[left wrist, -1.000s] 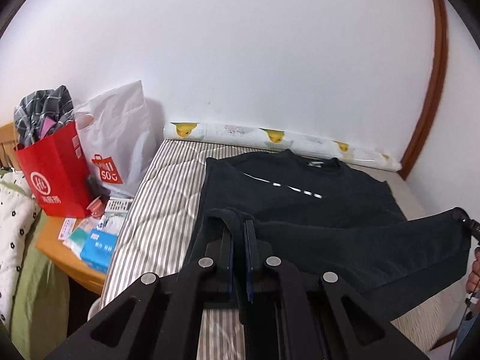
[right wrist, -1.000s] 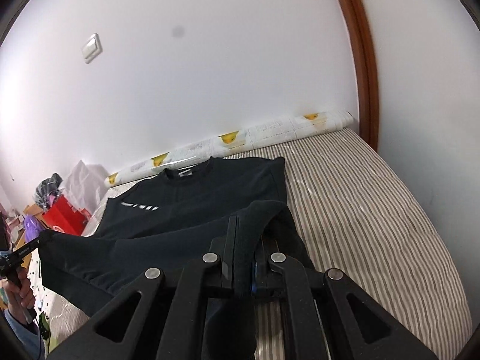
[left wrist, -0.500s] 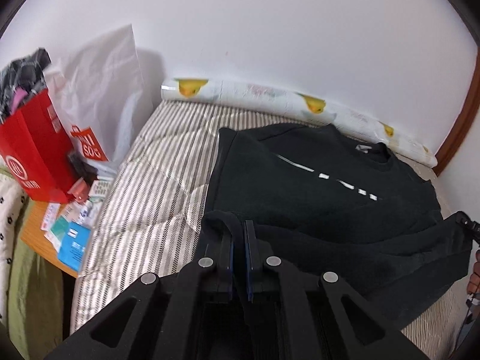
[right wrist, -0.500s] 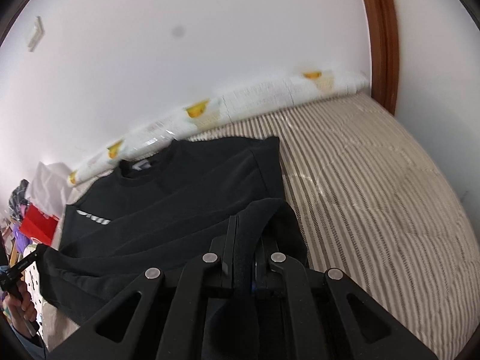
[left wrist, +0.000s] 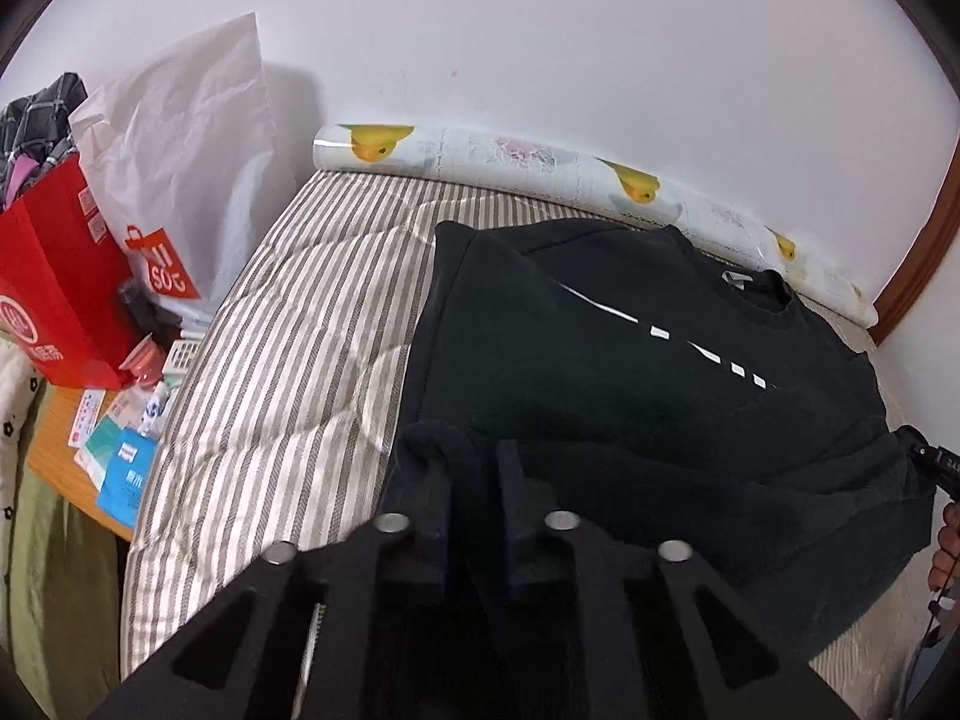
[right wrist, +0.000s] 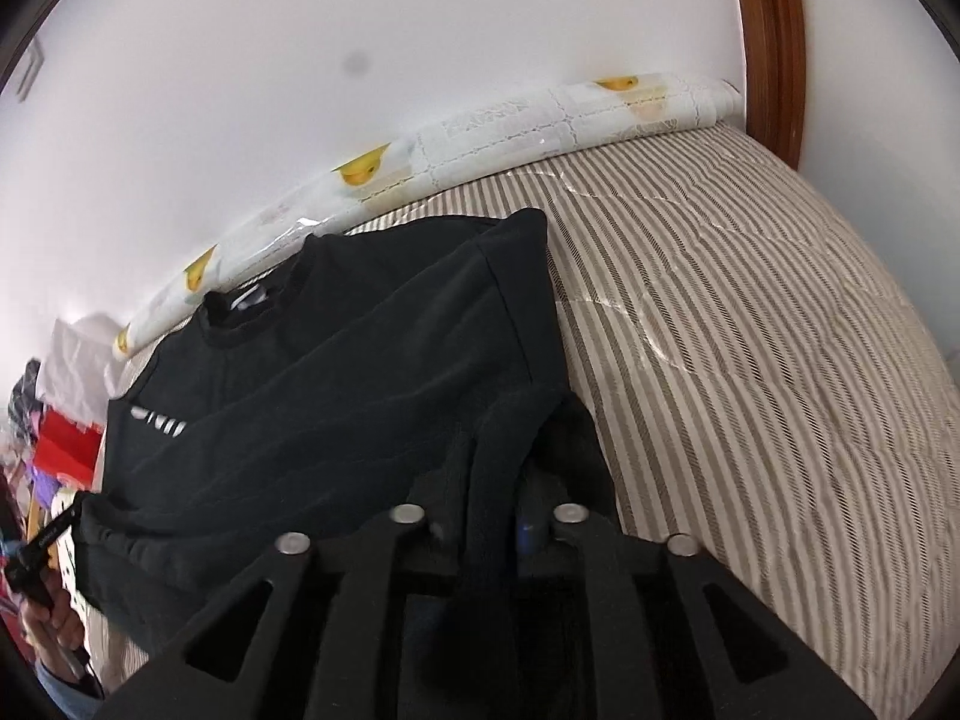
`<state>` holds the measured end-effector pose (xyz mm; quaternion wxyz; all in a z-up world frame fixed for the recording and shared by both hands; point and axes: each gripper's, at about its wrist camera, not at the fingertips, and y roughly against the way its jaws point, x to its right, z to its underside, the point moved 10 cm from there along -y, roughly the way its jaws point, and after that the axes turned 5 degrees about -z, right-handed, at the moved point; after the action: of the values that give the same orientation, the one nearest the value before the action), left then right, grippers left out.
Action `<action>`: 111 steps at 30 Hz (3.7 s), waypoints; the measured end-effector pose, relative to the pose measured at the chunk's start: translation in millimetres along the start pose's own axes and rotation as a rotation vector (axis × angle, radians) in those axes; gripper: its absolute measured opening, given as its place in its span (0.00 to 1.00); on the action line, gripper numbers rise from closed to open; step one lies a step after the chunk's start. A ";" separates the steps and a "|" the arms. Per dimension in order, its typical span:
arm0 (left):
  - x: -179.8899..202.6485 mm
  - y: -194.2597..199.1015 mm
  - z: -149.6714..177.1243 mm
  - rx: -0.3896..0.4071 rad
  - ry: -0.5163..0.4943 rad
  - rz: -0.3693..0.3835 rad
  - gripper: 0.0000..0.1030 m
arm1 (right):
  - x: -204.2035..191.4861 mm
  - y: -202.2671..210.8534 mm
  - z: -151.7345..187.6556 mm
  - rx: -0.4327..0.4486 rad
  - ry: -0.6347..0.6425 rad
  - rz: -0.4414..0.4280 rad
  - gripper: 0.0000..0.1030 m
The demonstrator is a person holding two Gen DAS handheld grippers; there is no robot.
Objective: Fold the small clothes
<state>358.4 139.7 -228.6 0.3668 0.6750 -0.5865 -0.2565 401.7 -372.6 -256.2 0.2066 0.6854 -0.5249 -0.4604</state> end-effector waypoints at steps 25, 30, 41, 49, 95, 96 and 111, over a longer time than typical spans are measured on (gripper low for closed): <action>16.5 66.1 104.4 -0.046 -0.091 0.136 0.53 | -62.0 42.7 120.4 -0.017 0.203 -0.063 0.13; 26.2 67.4 104.8 -0.039 -0.134 0.152 0.33 | -61.3 41.5 113.7 -0.003 0.192 -0.051 0.09; 40.7 45.5 94.6 -0.071 -0.150 0.140 0.28 | -61.9 26.2 108.0 -0.012 0.207 0.020 0.08; 43.2 40.5 63.2 -0.029 -0.136 0.151 0.28 | -65.6 21.5 74.0 0.037 0.195 0.057 0.08; 52.4 -80.7 -86.2 0.016 -0.220 -0.032 0.14 | -29.0 -116.0 -104.1 0.012 0.191 0.145 0.36; 52.8 -78.0 -86.4 0.026 -0.220 -0.024 0.10 | -33.4 -116.8 -103.1 0.014 0.217 0.135 0.27; 35.9 -76.0 -101.8 0.093 -0.109 -0.035 0.08 | -2.4 -108.7 -109.1 0.086 0.080 0.142 0.19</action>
<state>489.8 127.5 -225.0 0.2978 0.6866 -0.6049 -0.2719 551.7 -352.8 -285.1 0.2300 0.6727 -0.5826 -0.3938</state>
